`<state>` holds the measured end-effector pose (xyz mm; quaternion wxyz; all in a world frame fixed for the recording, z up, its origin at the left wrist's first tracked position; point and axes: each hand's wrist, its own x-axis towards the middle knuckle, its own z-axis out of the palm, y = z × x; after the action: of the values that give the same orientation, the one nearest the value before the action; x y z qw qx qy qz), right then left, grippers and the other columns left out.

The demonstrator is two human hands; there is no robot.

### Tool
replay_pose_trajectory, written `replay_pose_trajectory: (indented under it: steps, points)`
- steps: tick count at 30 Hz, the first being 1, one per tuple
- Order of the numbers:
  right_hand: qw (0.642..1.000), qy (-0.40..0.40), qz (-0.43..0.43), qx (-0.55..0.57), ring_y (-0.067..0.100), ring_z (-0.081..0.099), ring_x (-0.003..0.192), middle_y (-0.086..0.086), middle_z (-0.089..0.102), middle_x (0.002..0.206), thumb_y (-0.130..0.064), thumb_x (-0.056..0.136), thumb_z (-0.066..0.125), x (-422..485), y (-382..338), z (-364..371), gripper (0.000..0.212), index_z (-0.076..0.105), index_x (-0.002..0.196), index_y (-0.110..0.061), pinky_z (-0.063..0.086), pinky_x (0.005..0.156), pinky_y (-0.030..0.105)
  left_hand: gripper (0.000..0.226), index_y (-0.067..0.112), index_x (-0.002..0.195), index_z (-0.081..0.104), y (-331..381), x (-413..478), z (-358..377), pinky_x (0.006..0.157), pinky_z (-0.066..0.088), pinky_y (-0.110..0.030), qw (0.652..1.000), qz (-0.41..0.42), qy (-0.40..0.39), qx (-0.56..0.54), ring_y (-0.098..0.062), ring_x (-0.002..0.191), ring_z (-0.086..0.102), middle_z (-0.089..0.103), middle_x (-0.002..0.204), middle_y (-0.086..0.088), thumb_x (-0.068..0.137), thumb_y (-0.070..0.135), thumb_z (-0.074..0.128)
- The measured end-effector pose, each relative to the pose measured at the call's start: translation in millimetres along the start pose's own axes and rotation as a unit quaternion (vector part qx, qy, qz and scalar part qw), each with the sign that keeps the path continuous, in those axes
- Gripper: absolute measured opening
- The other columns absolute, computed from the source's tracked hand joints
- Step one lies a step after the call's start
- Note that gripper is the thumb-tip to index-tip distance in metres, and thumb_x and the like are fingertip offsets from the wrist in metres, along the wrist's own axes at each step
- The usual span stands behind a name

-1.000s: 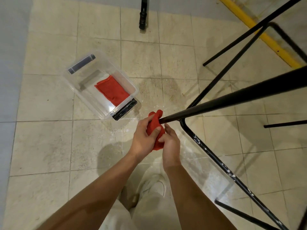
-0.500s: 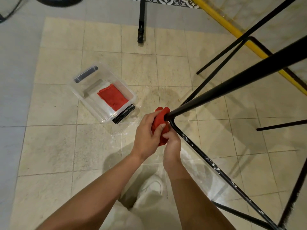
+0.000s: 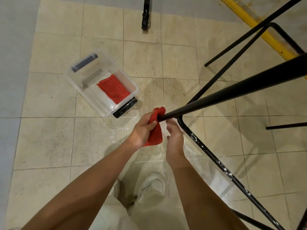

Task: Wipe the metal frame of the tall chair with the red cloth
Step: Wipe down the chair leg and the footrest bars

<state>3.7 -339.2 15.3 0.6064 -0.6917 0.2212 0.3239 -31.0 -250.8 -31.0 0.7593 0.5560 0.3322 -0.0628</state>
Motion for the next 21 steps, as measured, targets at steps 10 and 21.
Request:
replay_pose_trajectory:
  steps: [10, 21]
  points:
    - [0.998, -0.002, 0.044, -0.050, 0.016, 0.039, 0.132, 0.000, 0.046, 0.142, -0.035, 0.098, 0.039, 14.7, 22.5, 4.6, 0.040, 0.051, 0.133, -0.022, 0.024, 0.114, 0.043, 0.029, 0.020, 0.126, 0.050, -16.3, 27.7, -14.9, 0.062, 0.039, -0.017, 0.996, -0.090, -0.011, 0.020, -0.007, 0.071, 0.049, 0.048, 0.085, 0.005, 0.102, 0.018, 0.033]
    - [0.991, -0.003, 0.100, -0.086, 0.019, 0.043, 0.129, 0.003, 0.052, 0.135, -0.040, 0.099, 0.030, 47.1, 48.5, 19.2, 0.042, 0.052, 0.129, -0.021, 0.024, 0.114, 0.045, 0.024, 0.017, 0.120, 0.048, -56.5, 67.5, -32.8, 0.065, 0.037, -0.022, 0.988, -0.113, 0.008, 0.108, -0.010, 0.074, 0.047, 0.051, 0.091, 0.000, 0.102, 0.017, 0.031]
